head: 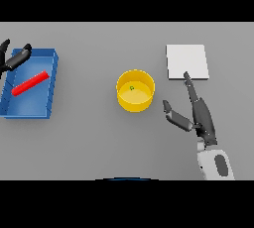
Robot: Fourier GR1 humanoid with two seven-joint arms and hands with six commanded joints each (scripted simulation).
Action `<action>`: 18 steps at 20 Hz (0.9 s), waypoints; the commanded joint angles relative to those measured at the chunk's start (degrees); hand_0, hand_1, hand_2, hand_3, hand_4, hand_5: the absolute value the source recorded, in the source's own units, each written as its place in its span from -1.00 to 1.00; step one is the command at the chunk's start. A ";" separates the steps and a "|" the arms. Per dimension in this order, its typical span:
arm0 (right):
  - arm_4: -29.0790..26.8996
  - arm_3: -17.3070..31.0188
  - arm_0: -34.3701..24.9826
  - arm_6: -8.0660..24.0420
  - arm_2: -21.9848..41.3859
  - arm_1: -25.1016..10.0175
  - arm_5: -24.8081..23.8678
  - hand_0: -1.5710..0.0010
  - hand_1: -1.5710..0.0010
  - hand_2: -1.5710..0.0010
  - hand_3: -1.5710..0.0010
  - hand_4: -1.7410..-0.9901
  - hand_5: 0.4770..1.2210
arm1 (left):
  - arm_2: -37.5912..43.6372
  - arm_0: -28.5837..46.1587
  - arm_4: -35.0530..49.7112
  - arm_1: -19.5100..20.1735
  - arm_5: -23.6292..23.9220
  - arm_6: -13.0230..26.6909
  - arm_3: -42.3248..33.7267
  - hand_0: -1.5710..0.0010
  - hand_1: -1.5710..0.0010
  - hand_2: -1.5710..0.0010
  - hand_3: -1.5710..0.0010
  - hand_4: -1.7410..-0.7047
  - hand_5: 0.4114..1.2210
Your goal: Pick up the red beaker and tilt it to pour out 1 green nut into yellow bowl. Pick up the yellow bowl and place it on the metallic measuring scale.
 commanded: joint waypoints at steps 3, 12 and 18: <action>1.48 0.10 -2.67 -1.27 1.72 -3.34 3.82 1.00 1.00 1.00 1.00 0.61 -0.35 | 0.51 0.68 0.12 0.21 1.60 -1.39 -1.29 0.96 0.97 0.97 0.97 0.98 -0.32; 22.66 5.94 -21.51 -1.50 16.28 -18.29 16.26 1.00 1.00 1.00 1.00 0.35 -0.39 | 0.93 0.43 1.09 -0.57 1.09 -2.52 -1.11 1.00 1.00 1.00 1.00 0.98 -0.36; 29.34 13.07 -30.99 -6.31 24.08 -20.33 22.19 1.00 1.00 1.00 1.00 0.41 -0.39 | 1.62 1.71 2.31 0.47 1.34 -2.58 -3.27 1.00 1.00 1.00 1.00 0.97 -0.33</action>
